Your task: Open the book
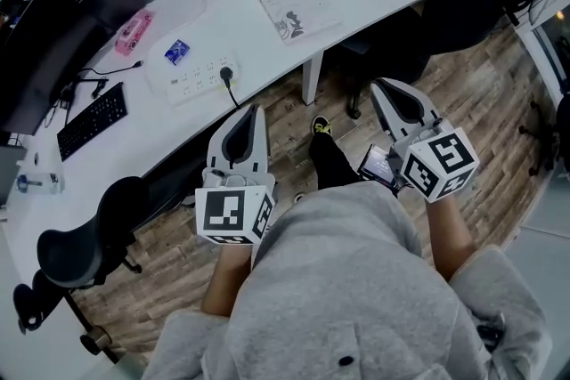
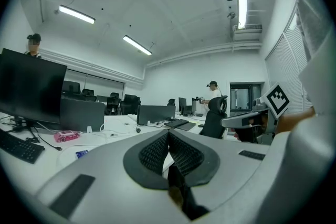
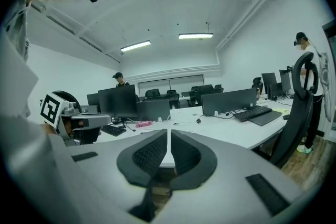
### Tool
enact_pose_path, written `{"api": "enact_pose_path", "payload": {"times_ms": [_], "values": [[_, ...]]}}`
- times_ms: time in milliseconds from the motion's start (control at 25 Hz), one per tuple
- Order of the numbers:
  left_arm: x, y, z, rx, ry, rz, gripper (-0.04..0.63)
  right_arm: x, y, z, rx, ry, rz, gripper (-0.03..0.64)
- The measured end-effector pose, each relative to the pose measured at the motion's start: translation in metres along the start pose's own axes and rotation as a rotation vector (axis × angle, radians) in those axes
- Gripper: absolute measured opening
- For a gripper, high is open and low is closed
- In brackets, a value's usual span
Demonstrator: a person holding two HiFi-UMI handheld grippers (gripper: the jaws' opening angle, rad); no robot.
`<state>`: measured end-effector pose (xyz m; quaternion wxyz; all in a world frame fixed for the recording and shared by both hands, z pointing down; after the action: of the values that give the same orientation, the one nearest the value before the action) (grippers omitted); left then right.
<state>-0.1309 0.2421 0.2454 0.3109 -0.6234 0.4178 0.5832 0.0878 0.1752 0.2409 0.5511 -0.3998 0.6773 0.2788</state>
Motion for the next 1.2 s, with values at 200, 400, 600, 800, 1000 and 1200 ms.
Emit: {"api": "enact_pose_path", "payload": {"times_ms": [200, 400, 600, 800, 1000, 1200], "values": [[0.007, 0.019, -0.030, -0.002, 0.016, -0.004, 0.011, 0.007, -0.016, -0.032, 0.001, 0.006, -0.016, 0.043], [0.009, 0.038, -0.060, 0.009, 0.030, -0.007, 0.011, 0.009, -0.032, -0.062, -0.001, 0.020, -0.028, 0.043], [0.003, 0.056, -0.091, 0.006, 0.059, 0.020, 0.011, 0.006, -0.050, -0.090, -0.004, 0.063, -0.043, 0.043], [-0.008, 0.074, -0.130, -0.004, 0.103, 0.042, 0.011, -0.002, -0.070, -0.124, -0.009, 0.107, -0.061, 0.043], [-0.018, 0.092, -0.172, -0.026, 0.146, 0.068, 0.011, -0.010, -0.089, -0.161, -0.010, 0.157, -0.087, 0.043], [-0.023, 0.106, -0.209, -0.033, 0.173, 0.086, 0.011, -0.013, -0.106, -0.193, -0.007, 0.190, -0.115, 0.043]]}}
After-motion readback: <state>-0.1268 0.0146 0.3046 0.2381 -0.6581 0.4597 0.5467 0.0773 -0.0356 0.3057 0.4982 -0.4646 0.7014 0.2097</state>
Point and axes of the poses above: the fingertips, and each gripper's own axes: z backward along the fingers, y to its left, x out of its top, the point moved 4 cm from there along z, backward along the fingers, and after that the axes turned 12 degrees about -x, right-handed, at the moved point
